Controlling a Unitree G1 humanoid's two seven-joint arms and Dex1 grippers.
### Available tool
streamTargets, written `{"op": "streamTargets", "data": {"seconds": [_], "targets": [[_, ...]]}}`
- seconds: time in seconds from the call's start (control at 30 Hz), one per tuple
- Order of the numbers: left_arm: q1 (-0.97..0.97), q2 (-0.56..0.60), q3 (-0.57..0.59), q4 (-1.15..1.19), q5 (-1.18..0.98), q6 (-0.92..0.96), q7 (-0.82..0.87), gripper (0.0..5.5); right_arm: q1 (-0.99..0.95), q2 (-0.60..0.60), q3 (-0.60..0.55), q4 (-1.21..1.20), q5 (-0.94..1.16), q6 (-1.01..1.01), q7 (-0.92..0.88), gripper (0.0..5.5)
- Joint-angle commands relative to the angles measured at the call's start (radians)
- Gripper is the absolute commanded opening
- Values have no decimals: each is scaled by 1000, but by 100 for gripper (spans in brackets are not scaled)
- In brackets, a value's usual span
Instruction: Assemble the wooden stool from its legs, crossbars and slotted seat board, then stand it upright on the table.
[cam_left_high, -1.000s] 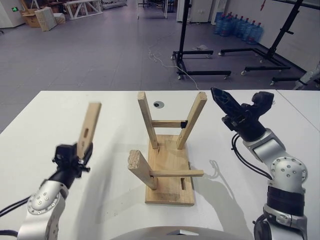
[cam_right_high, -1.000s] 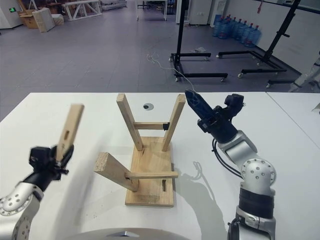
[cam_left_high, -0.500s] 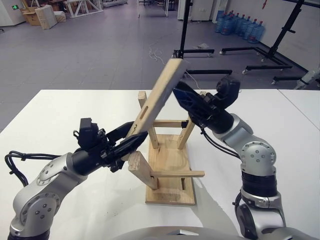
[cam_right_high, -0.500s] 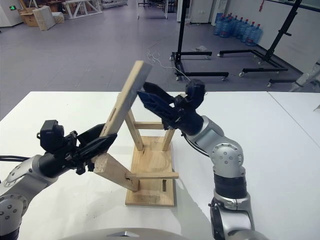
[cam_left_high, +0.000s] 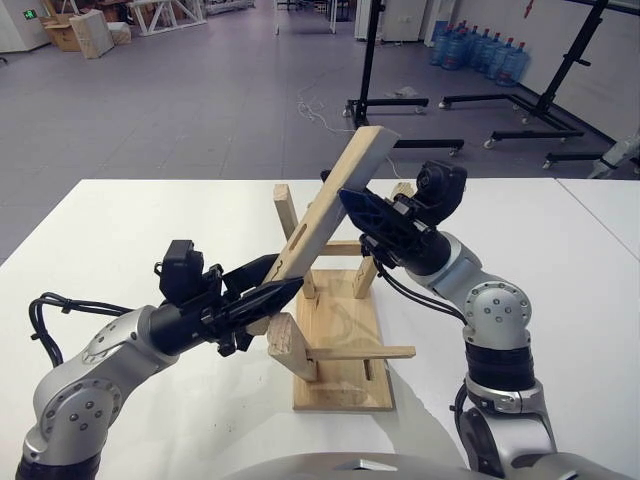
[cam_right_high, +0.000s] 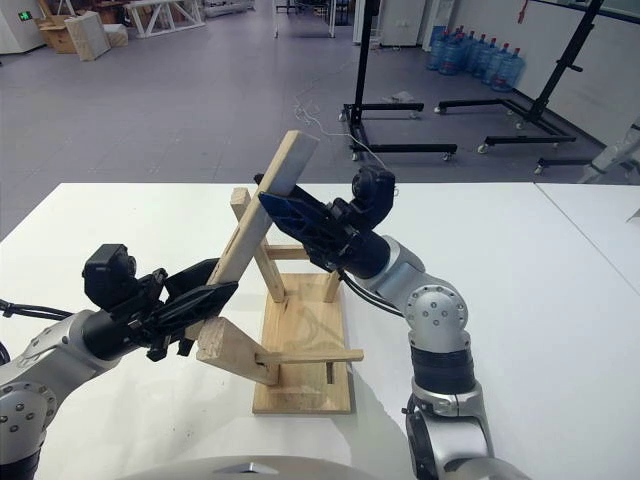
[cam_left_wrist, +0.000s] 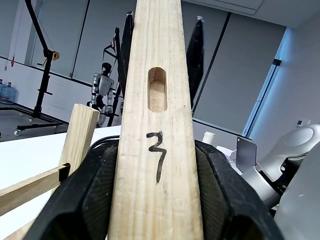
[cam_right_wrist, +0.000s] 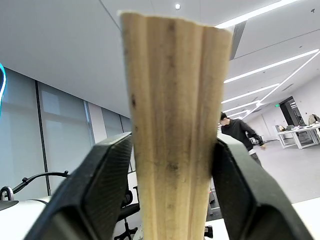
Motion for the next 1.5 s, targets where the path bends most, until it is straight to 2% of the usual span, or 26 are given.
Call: {"op": "streamTargets", "data": {"seconds": [0.03, 0.3, 0.33, 0.47, 0.53, 0.63, 0.77, 0.87, 1.0, 1.13, 1.23, 1.4, 1.5], "targets": [[-1, 10, -8, 16, 17, 9, 15, 204, -15, 5, 0, -16, 21, 13, 6, 203], [-8, -24, -38, 65, 149, -46, 36, 204, -20, -6, 5, -16, -33, 2, 9, 203], [-6, -34, -35, 70, 139, -49, 41, 240, -22, -10, 5, -14, -45, -1, 8, 203], [6, -84, 3, 113, 105, -55, 92, 293, -49, -39, -35, 5, -78, -25, 7, 203], [25, -95, 11, 110, 116, -61, 100, 317, -55, -88, -98, 27, -37, 0, -13, 203], [38, -122, 25, 131, 224, -120, 157, 370, -14, -225, -192, 62, -60, 21, 40, 203], [86, -213, 71, 124, 294, -195, 287, 374, 56, -363, -300, 125, -85, 30, 113, 203], [87, -239, 111, 94, 353, -226, 393, 374, 164, -487, -288, 168, -177, 38, 273, 203], [100, -259, 153, 96, 396, -258, 458, 374, 226, -573, -195, 194, -284, 22, 480, 203], [133, -259, 119, 56, 411, -252, 442, 374, 278, -572, -173, 161, -291, 28, 559, 203], [156, -262, 97, 30, 401, -247, 427, 374, 293, -532, -195, 127, -243, 48, 525, 203], [160, -236, 132, 42, 360, -232, 410, 374, 283, -475, -263, 89, -103, 102, 425, 203], [158, -221, 142, 51, 349, -221, 406, 374, 284, -450, -246, 96, -102, 109, 404, 203]]}}
